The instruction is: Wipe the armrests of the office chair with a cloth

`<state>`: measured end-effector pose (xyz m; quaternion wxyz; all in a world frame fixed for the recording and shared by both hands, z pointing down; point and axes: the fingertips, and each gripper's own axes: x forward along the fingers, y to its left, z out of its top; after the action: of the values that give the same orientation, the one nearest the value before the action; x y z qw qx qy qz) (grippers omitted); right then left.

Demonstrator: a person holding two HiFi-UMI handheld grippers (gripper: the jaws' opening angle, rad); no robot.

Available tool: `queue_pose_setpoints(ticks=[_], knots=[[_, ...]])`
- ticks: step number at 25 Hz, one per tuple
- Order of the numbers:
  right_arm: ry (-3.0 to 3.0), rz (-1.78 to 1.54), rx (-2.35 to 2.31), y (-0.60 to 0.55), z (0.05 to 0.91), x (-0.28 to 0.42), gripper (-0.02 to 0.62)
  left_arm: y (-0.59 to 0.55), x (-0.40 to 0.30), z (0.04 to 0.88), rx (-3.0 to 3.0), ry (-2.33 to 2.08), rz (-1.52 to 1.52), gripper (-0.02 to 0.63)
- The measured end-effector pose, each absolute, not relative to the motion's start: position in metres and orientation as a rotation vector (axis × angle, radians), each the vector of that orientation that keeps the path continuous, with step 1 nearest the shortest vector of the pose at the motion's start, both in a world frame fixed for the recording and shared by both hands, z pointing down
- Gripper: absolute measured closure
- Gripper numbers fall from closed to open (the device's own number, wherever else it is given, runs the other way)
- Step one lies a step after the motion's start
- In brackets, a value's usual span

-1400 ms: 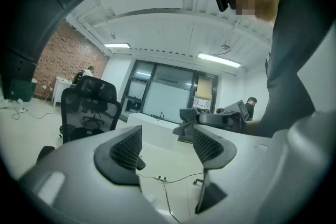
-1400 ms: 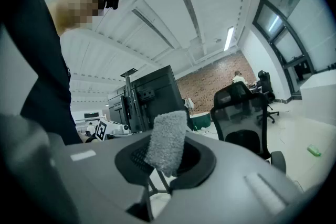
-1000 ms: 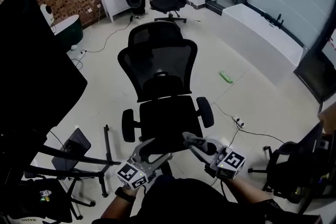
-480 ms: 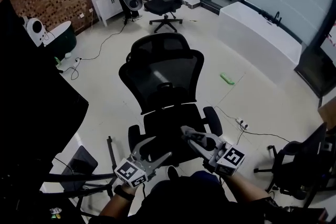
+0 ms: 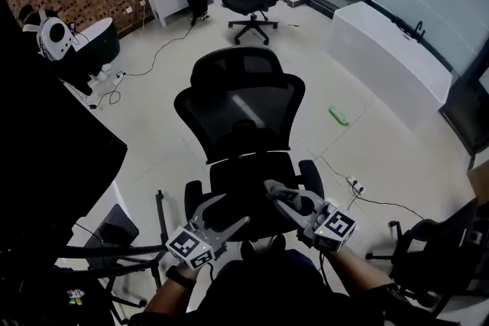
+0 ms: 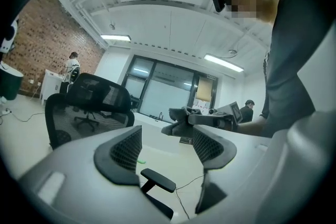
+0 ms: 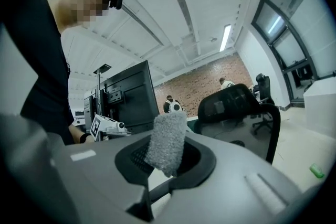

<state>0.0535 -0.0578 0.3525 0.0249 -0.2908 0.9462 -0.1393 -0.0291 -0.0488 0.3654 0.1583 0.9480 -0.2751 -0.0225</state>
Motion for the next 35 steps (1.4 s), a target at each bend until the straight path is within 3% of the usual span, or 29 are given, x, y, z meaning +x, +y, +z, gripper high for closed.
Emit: queue_pose_setpoints(ticks=[15, 28, 35], knots=[[3.061, -0.365, -0.908, -0.115, 0.374, 0.085, 0.560, -0.085, 0.000, 0.389, 2.684, -0.781, -0.020, 0.278], [3.218, -0.602, -1.119, -0.187, 0.527, 0.166, 0.558, -0.143, 0.070, 0.503, 2.543, -0.672, 0.163, 0.278], [3.437, -0.562, -1.157, -0.227, 0.622, 0.202, 0.558, -0.169, 0.104, 0.581, 2.446, -0.613, 0.287, 0.278]])
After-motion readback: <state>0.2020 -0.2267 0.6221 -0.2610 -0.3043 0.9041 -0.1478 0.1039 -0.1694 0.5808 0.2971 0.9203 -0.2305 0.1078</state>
